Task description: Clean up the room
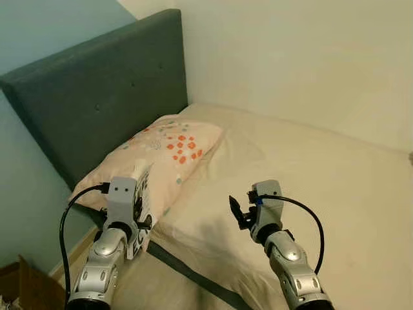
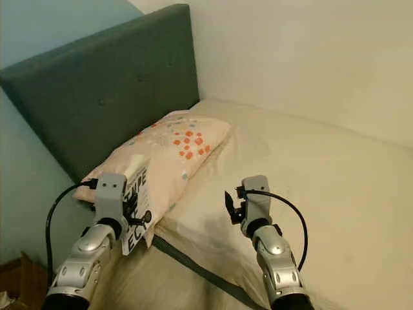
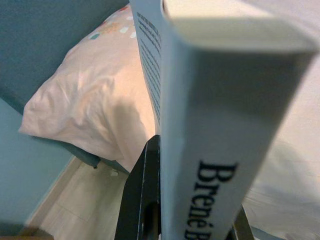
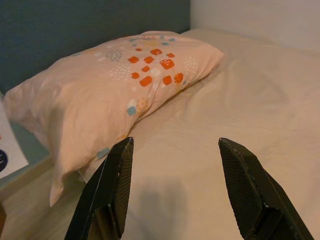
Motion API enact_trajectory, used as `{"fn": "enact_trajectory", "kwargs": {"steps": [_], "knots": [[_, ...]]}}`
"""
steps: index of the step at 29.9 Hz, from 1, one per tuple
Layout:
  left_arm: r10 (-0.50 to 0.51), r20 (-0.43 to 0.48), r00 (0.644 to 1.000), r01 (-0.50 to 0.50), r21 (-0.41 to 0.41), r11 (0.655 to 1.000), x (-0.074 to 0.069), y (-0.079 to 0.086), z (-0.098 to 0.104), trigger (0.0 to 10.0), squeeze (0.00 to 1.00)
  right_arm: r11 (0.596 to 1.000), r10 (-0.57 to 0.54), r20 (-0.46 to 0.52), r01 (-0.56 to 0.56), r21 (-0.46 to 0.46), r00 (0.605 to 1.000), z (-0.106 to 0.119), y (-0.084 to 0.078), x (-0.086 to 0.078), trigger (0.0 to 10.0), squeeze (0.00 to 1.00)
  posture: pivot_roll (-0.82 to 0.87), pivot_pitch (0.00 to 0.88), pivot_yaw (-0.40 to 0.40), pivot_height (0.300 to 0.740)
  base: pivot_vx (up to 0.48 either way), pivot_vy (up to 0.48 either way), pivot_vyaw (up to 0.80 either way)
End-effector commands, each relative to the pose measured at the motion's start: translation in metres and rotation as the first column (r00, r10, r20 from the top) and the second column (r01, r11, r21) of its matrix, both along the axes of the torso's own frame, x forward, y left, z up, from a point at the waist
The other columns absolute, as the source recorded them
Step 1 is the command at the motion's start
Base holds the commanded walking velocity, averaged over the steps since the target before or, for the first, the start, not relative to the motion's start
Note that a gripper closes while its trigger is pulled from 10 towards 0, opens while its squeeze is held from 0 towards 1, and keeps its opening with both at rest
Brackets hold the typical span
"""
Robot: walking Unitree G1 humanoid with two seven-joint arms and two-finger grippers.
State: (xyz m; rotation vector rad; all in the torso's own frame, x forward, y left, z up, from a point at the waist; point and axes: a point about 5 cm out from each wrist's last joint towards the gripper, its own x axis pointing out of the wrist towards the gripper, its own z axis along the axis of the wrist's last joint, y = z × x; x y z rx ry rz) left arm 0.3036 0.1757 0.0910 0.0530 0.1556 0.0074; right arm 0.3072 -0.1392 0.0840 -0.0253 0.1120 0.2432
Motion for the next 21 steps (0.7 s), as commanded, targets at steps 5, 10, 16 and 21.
{"fn": "enact_trajectory", "kwargs": {"steps": [5,10,16,21], "knots": [[-0.03,0.028,0.999,0.03,-0.028,0.999,0.0007,-0.0048,0.0027,10.0,0.0,0.999,-0.036,-0.015,0.036,0.011,0.999,-0.0033,-0.0078,-0.0002,10.0,0.0,-0.08,0.066,0.039,0.71,0.0,0.0,0.0],[-0.034,0.026,0.999,0.035,-0.035,0.999,0.0001,-0.0061,0.0021,10.0,0.0,0.999,-0.035,-0.015,0.035,0.009,0.999,-0.0034,-0.0077,-0.0002,10.0,0.0,-0.08,0.064,0.038,0.695,0.0,0.0,0.0],[-0.03,0.021,0.999,0.031,-0.042,0.999,0.0008,-0.0059,0.0018,10.0,0.0,0.999,-0.03,-0.014,0.03,0.01,0.999,-0.0028,-0.0057,0.0,10.0,0.0,-0.08,0.064,0.039,0.675,0.0,0.0,0.0],[-0.028,0.018,0.999,0.029,-0.041,0.999,0.0019,-0.0047,0.002,10.0,0.0,0.999,-0.031,-0.008,0.031,0.013,0.999,-0.0015,-0.0064,0.0011,10.0,0.0,-0.07,0.07,0.039,0.655,0.0,0.0,0.0]]}}
